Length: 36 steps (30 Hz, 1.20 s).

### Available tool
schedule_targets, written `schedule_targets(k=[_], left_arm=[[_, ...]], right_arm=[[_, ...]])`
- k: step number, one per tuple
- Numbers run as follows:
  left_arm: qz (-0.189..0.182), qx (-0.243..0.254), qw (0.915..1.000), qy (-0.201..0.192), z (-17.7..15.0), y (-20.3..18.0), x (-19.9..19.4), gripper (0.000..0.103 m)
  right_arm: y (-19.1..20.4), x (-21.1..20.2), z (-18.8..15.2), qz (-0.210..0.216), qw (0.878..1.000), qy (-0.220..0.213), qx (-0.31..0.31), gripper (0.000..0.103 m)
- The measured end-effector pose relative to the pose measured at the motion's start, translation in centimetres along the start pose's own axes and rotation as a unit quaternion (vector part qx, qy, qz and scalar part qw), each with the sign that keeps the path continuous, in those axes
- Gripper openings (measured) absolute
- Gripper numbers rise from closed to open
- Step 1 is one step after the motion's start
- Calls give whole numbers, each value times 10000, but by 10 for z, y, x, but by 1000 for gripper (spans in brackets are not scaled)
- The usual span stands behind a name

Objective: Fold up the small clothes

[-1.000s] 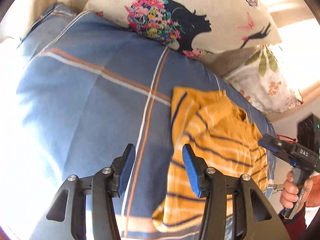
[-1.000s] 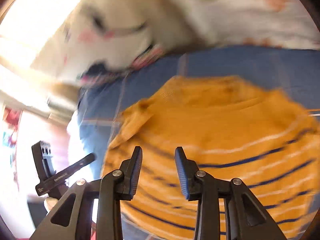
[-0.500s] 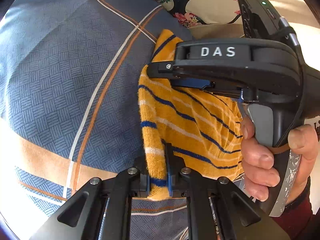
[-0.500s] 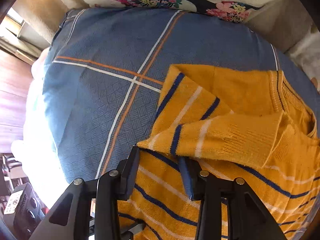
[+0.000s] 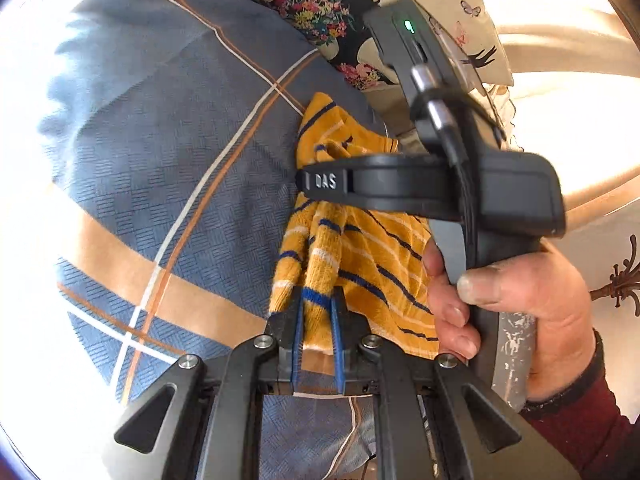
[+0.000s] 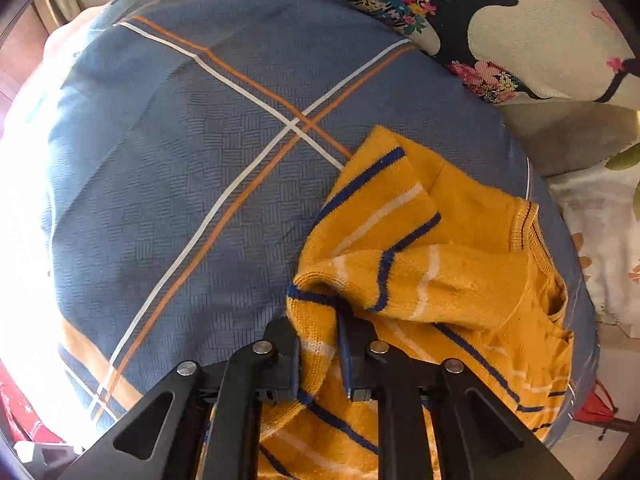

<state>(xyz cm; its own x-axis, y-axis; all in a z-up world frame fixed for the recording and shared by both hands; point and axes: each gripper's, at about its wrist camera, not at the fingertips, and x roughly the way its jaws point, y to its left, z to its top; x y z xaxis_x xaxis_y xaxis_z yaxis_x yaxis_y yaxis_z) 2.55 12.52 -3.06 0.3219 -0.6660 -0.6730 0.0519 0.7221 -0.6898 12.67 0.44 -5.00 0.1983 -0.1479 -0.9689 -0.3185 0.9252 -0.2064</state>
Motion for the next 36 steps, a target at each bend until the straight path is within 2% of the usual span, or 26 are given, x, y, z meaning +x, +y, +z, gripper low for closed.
schedule_targets(k=[3, 5, 7, 8, 11, 15, 17, 19, 21, 23, 25, 26, 27, 29, 31, 32, 34, 36], left_arm=[[235, 5, 9991, -343, -11, -11, -33, 11], [369, -2, 9975, -603, -16, -20, -51, 11], [553, 29, 9953, -799, -21, -28, -67, 11], [665, 69, 9943, -833, -24, -31, -72, 11], [881, 193, 9922, -860, -30, -52, -64, 11], [881, 431, 9935, -574, -34, -85, -26, 11], [852, 687, 9933, -375, -38, -109, 0, 11], [769, 963, 9923, -134, -41, -136, 30, 12], [700, 1279, 9893, 110, -46, -165, 62, 15], [661, 1654, 9834, 337, -52, -192, 93, 16], [706, 1997, 9759, 526, -55, -215, 124, 20], [762, 2144, 9717, 639, -58, -223, 140, 22], [883, 2262, 9675, 709, -63, -228, 153, 29], [1286, 2427, 9586, 757, -67, -231, 175, 37], [1706, 2683, 9447, 800, -69, -234, 188, 42], [1800, 2753, 9410, 795, -69, -237, 189, 42], [1746, 2716, 9425, 857, -65, -240, 183, 42], [1507, 2589, 9516, 690, -57, -240, 166, 42]], right_arm=[[-26, -20, -21, 447, 9978, -425, 247, 11], [-56, -43, -40, 829, 9917, -791, 585, 11], [-90, -63, -58, 1014, 9850, -1124, 827, 11], [-103, -71, -64, 1055, 9818, -1248, 970, 11], [-171, -86, -114, 1258, 9694, -1491, 1492, 10], [-249, -82, -197, 1137, 9551, -1570, 2240, 10], [-290, -66, -238, 1146, 9442, -1375, 2764, 10], [-322, -47, -266, 1221, 9331, -1170, 3174, 10], [-334, -29, -285, 1314, 9236, -1118, 3423, 10], [-345, -19, -299, 1678, 9094, -1254, 3592, 10], [-341, -14, -299, 1878, 9011, -1376, 3658, 10], [-343, -12, -300, 1903, 8990, -1388, 3692, 13], [-345, -10, -299, 1891, 8987, -1370, 3711, 22], [-347, -10, -300, 1852, 8985, -1413, 3720, 31], [-344, -13, -307, 1884, 8948, -1552, 3737, 32], [-346, -18, -312, 1892, 8915, -1644, 3774, 34], [-352, -27, -325, 1884, 8833, -1797, 3899, 40], [-359, -27, -336, 2067, 8688, -1903, 4077, 60]])
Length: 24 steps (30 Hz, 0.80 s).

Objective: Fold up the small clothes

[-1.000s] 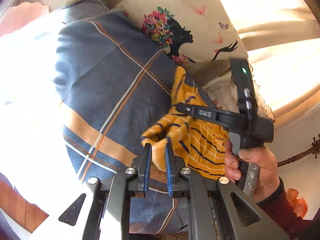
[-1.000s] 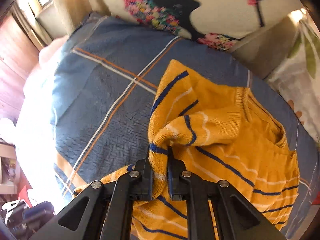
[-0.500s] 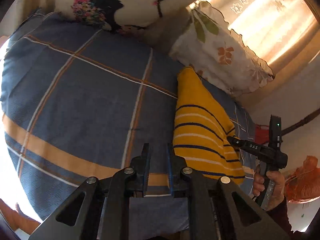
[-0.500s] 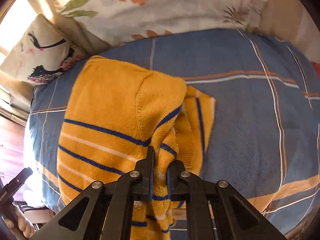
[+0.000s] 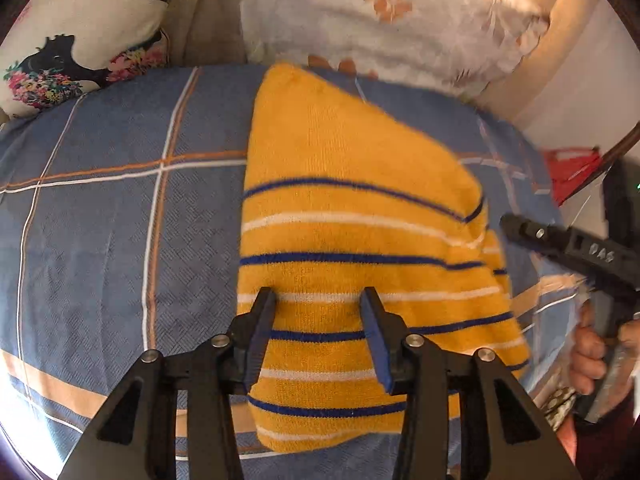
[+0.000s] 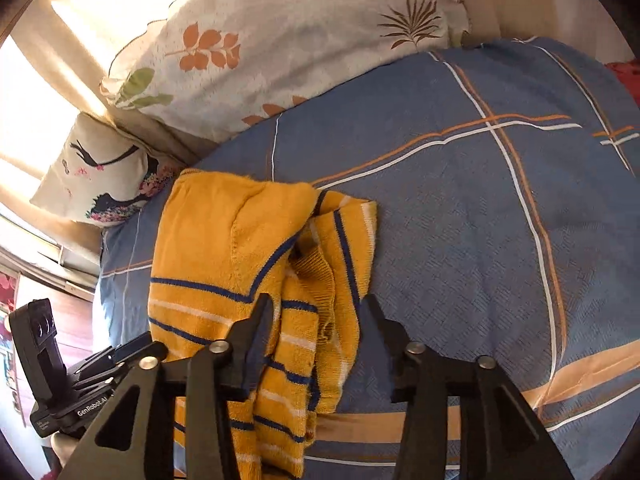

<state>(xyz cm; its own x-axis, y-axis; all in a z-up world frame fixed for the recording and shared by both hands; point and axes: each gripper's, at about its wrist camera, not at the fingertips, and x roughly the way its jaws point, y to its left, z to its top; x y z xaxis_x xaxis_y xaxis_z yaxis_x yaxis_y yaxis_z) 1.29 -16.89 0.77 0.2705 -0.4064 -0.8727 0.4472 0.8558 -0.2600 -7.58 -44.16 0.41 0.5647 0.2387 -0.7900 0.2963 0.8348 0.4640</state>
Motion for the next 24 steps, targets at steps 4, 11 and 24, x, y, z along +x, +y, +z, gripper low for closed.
schedule_targets(k=[4, 11, 24], left_arm=[[-240, -537, 9976, -367, 4, 43, -18, 52], [-1276, -738, 9890, 108, 24, 80, 29, 65], [-1617, -710, 9839, 278, 33, 48, 35, 52]], right_arm=[[-19, 12, 2, 299, 9987, 107, 409, 63], [-28, 60, 9, 1119, 9885, 461, 903, 69], [26, 57, 18, 1234, 9908, 400, 393, 34]])
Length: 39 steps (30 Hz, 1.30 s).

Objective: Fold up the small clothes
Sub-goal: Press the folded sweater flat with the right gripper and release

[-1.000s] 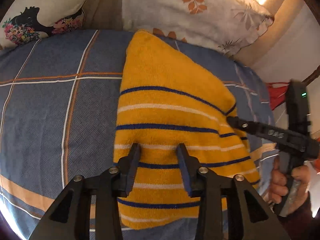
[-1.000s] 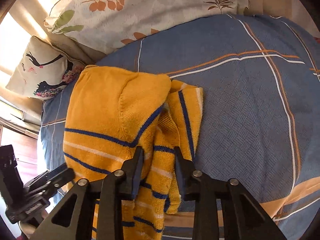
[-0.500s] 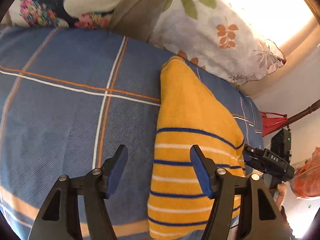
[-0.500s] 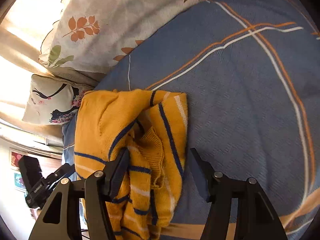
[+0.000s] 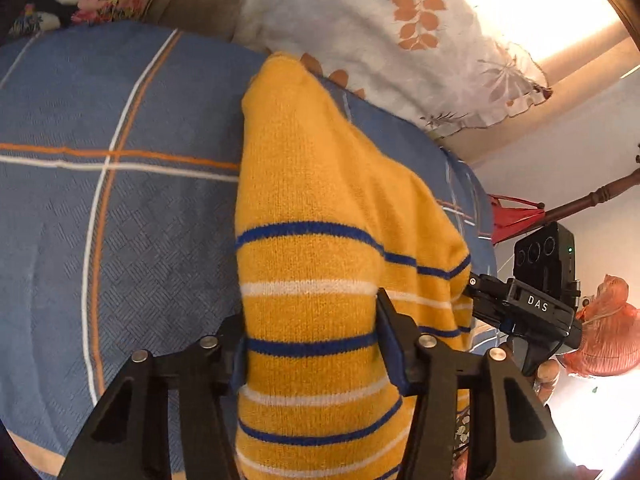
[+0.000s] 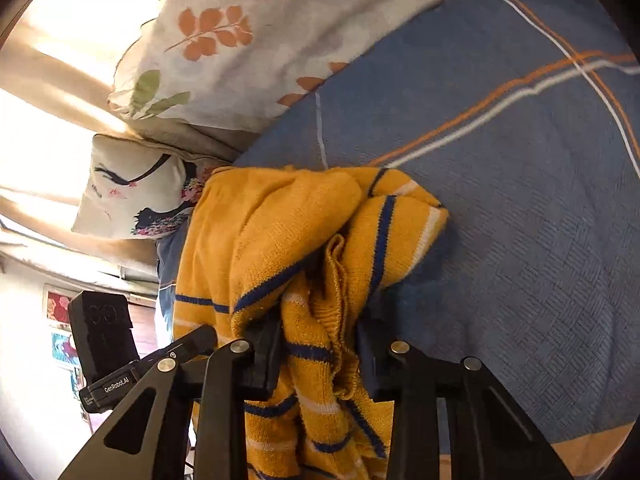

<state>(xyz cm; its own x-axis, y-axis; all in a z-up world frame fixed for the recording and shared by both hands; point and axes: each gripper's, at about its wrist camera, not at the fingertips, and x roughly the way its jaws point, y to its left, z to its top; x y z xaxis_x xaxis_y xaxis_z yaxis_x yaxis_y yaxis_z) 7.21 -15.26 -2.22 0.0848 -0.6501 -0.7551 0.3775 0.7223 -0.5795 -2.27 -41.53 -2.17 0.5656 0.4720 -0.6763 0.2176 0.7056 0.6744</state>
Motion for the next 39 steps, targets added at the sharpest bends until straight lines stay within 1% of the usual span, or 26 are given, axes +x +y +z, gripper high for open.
schedule_targets(k=[4, 5, 7, 8, 10, 11, 12, 14, 15, 18, 20, 22, 23, 25, 26, 27, 28, 29, 30, 31, 32, 33, 34, 37, 38, 39], left_arm=[[177, 262, 9989, -359, 18, -13, -25, 52], [277, 333, 9981, -430, 25, -16, -28, 52], [685, 420, 9960, -392, 36, -17, -25, 58], [987, 425, 9937, -310, 40, -15, -20, 62], [1562, 507, 9864, -114, 43, -7, -7, 62], [1715, 542, 9837, -21, 40, -5, -5, 62], [1739, 537, 9833, 11, 37, -3, -6, 61], [1552, 500, 9865, -138, 25, -3, -18, 61], [1544, 511, 9864, -220, 17, 0, -28, 61], [1770, 616, 9809, -517, -1, -4, -45, 61], [1934, 634, 9764, -728, -8, -10, -52, 61], [2106, 537, 9717, -924, -14, -11, -61, 61], [2162, 483, 9699, -1015, -15, -11, -68, 61], [2297, 439, 9649, -1197, -21, -11, -81, 61], [2380, 455, 9617, -1281, -25, -11, -87, 61], [2449, 483, 9591, -1333, -27, -11, -92, 61], [2526, 515, 9565, -1366, -30, -10, -98, 61], [2612, 543, 9537, -1389, -33, -9, -103, 61], [2684, 550, 9513, -1412, -35, -9, -106, 61], [2722, 541, 9499, -1439, -37, -7, -110, 61], [2726, 524, 9497, -1449, -38, -5, -113, 62], [2698, 493, 9508, -1442, -39, -2, -116, 62], [2665, 457, 9520, -1432, -42, 3, -121, 62], [2563, 392, 9564, -1345, -41, 9, -120, 62], [2524, 406, 9578, -1313, -41, 10, -119, 62], [2494, 422, 9589, -1289, -40, 10, -116, 62]], right_arm=[[34, -7, 14, 20, 9983, -283, -507, 34], [36, -6, 20, 24, 9981, -321, -530, 34], [29, 1, 33, -101, 9985, -352, -395, 38], [21, 6, 39, -291, 9985, -356, -308, 42], [0, 17, 48, -1083, 9936, -319, -29, 42], [-9, 17, 49, -1225, 9919, -303, 133, 42], [-16, 10, 49, -1188, 9917, -373, 324, 42], [-14, -10, 44, -1200, 9897, -665, 401, 42], [-6, -21, 41, -1203, 9891, -799, 276, 42], [31, -31, 33, -990, 9912, -853, -227, 42], [54, -22, 27, -779, 9927, -697, -595, 42], [75, 3, 20, -532, 9942, -339, -871, 42], [80, 17, 18, -532, 9938, -203, -952, 42], [76, 44, 17, -720, 9926, 71, -976, 42], [67, 52, 18, -937, 9915, 104, -901, 38], [57, 55, 17, -1222, 9889, 46, -845, 24], [49, 54, 17, -1377, 9876, -35, -754, 15], [40, 51, 17, -1362, 9888, -84, -611, 8], [32, 43, 16, -1238, 9913, -107, -434, 8], [31, 37, 14, -1240, 9915, -141, -356, 8], [33, 29, 12, -1366, 9898, -229, -345, 16], [37, 19, 9, -1550, 9865, -386, -366, 19], [42, 10, 4, -1498, 9868, -472, -390, 19], [58, -9, -16, -1141, 9904, -631, -452, 19], [63, -12, -26, -1054, 9912, -613, -520, 19], [72, -5, -35, -956, 9924, -502, -588, 19]])
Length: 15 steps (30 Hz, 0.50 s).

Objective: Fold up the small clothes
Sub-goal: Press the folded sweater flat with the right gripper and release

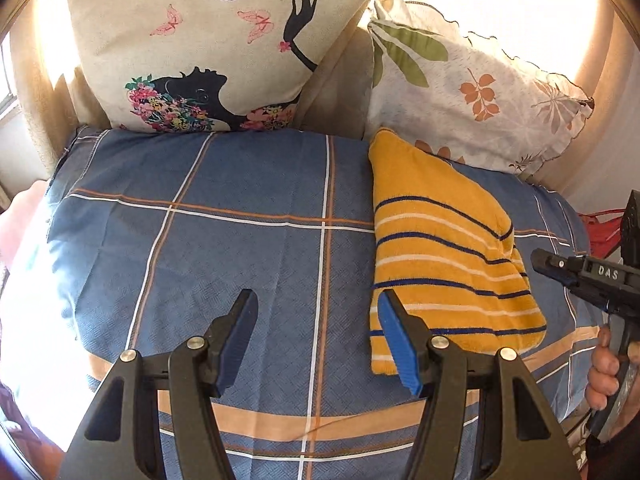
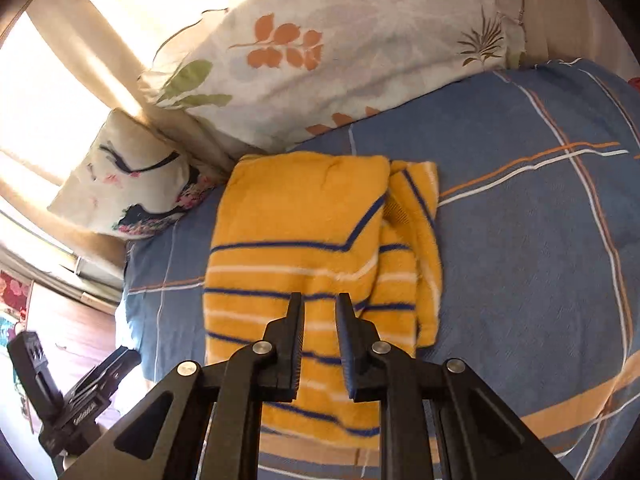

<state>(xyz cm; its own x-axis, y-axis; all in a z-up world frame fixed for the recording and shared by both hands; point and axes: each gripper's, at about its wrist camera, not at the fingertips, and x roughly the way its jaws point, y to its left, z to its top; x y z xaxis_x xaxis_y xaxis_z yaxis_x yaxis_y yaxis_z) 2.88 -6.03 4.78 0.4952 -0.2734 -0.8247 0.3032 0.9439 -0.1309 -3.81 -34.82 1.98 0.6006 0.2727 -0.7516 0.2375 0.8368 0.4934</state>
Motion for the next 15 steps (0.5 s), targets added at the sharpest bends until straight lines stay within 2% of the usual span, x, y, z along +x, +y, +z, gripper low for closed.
schedule_targets(k=[2, 5, 6, 8, 10, 11, 12, 15], left_arm=[[-96, 72, 9999, -12, 1, -3, 0, 62], [-197, 175, 9996, -62, 2, -6, -2, 62], [-210, 211, 9995, -85, 3, -6, -3, 62], [-187, 276, 9993, -150, 3, -4, -7, 62], [-170, 280, 9992, -239, 4, 1, -12, 62], [-141, 275, 9991, -300, 5, 3, -15, 62], [-90, 285, 9988, -384, 6, 6, -19, 62], [136, 367, 9962, -782, 8, 15, -34, 62]], right_arm=[[5, 14, -16, -24, 9996, 271, -45, 23], [-11, 41, -35, -455, 9961, 712, 266, 24], [-16, 45, -39, -437, 9956, 752, 355, 24], [-17, 42, -42, -425, 9967, 554, 408, 25], [-14, 40, -46, -361, 9971, 493, 446, 42], [-12, 42, -47, -227, 9976, 436, 495, 58], [-7, 44, -48, -178, 9979, 405, 469, 70], [17, 55, -52, -518, 9978, 407, 45, 83]])
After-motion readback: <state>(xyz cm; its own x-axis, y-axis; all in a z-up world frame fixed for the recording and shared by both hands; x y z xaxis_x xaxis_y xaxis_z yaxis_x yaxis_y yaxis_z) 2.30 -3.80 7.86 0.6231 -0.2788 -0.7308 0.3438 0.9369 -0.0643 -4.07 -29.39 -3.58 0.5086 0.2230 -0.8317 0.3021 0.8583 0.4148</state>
